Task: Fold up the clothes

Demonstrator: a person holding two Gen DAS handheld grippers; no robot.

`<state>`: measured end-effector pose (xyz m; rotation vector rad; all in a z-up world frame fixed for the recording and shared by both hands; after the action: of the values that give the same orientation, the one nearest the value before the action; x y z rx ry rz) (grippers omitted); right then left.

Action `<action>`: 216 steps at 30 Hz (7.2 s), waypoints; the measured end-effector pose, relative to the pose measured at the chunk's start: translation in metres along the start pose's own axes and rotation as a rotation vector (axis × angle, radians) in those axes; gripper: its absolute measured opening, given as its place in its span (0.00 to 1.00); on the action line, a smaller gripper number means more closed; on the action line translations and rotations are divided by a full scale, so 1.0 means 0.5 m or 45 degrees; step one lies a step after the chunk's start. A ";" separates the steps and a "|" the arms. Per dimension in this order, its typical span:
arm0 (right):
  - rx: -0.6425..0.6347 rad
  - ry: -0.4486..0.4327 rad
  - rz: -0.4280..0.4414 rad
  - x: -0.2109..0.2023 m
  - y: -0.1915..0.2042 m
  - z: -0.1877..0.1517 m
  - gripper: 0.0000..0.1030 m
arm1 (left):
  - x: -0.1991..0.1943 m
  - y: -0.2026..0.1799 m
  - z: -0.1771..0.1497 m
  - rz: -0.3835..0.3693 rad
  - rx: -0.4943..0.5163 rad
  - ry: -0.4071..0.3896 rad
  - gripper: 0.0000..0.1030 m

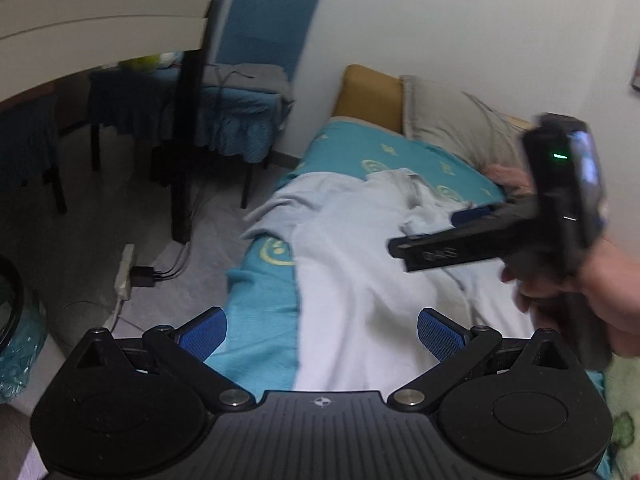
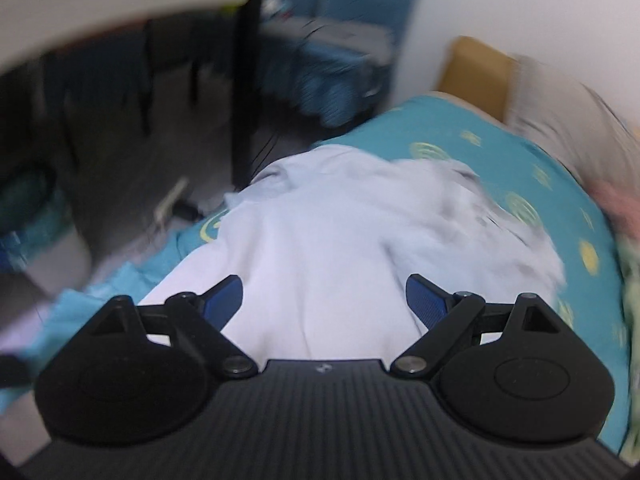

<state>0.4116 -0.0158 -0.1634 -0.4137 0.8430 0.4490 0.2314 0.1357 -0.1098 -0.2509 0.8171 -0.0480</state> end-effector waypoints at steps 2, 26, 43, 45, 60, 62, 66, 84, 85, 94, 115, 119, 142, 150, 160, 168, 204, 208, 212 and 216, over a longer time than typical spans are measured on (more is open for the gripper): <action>-0.071 0.016 0.019 0.067 0.039 0.042 0.87 | 0.016 0.034 0.004 0.026 -0.043 -0.001 1.00; -0.331 -0.035 -0.012 0.338 0.201 0.216 0.04 | 0.088 0.172 0.001 0.068 -0.434 -0.020 0.99; -0.065 -0.050 0.130 0.167 0.028 0.174 0.25 | 0.064 0.105 0.011 0.033 -0.344 -0.060 0.99; -0.197 -0.019 0.149 0.192 0.075 0.176 0.73 | 0.071 0.114 0.011 0.028 -0.368 -0.040 1.00; -0.668 0.329 -0.013 0.469 0.285 0.172 0.13 | 0.121 0.159 -0.014 0.040 -0.461 0.053 0.99; -0.615 0.289 -0.031 0.463 0.272 0.176 0.06 | 0.121 0.161 -0.012 0.048 -0.469 0.049 0.99; -0.446 0.099 -0.023 0.387 0.236 0.212 0.05 | 0.112 0.159 -0.006 0.039 -0.474 0.026 0.99; 0.609 -0.163 -0.237 0.113 -0.280 -0.054 0.07 | 0.104 0.010 -0.002 0.013 -0.188 -0.084 0.99; 0.664 -0.155 -0.251 0.105 -0.310 -0.081 0.07 | 0.108 0.002 -0.002 0.012 -0.171 -0.074 0.99; 0.604 -0.229 -0.232 0.053 -0.359 -0.145 0.83 | 0.146 -0.049 -0.015 0.007 -0.077 -0.020 0.99; 0.804 -0.321 -0.272 0.152 -0.453 -0.002 0.04 | 0.184 -0.073 -0.037 -0.053 -0.039 0.016 0.99; 0.978 -0.226 -0.310 0.214 -0.526 -0.050 0.04 | 0.191 -0.091 -0.045 -0.046 0.032 0.002 0.99; 0.835 -0.297 -0.054 -0.264 -0.273 -0.200 0.85 | 0.139 -0.155 -0.080 0.069 0.272 -0.033 0.98; 0.867 -0.289 -0.031 -0.437 -0.109 -0.394 0.85 | 0.020 -0.113 -0.092 0.032 0.149 0.005 0.98; 1.057 -0.239 0.079 -0.447 -0.108 -0.478 0.85 | -0.012 0.029 -0.118 0.007 -0.085 0.352 0.80; 1.056 -0.206 0.161 -0.424 -0.104 -0.473 0.85 | -0.021 0.071 -0.166 -0.050 -0.104 0.661 0.55; 1.360 -0.223 0.305 -0.422 -0.173 -0.546 0.85 | -0.160 -0.361 -0.249 -0.057 0.716 0.590 0.01; 1.395 -0.207 0.317 -0.413 -0.180 -0.557 0.85 | -0.105 -0.383 -0.310 -0.115 0.739 0.668 0.02; 1.416 -0.163 0.347 -0.396 -0.174 -0.568 0.85 | -0.078 -0.351 -0.345 -0.195 0.647 0.756 0.15; 1.441 -0.114 0.390 -0.377 -0.164 -0.579 0.85 | -0.076 -0.278 -0.311 -0.256 0.421 0.709 0.60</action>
<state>0.1674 -0.2734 -0.1749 0.7812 0.9427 0.2071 0.1000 -0.0253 -0.1513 -0.0003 1.3164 -0.4541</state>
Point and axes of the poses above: each gripper's, at about its wrist camera, not at the fingertips, and x roughly the way its jaws point, y to its left, z to its top, the point moved 9 cm from there along x, roughly the way its jaws point, and after that the axes turned 8 degrees about y, right-handed, at the moved point
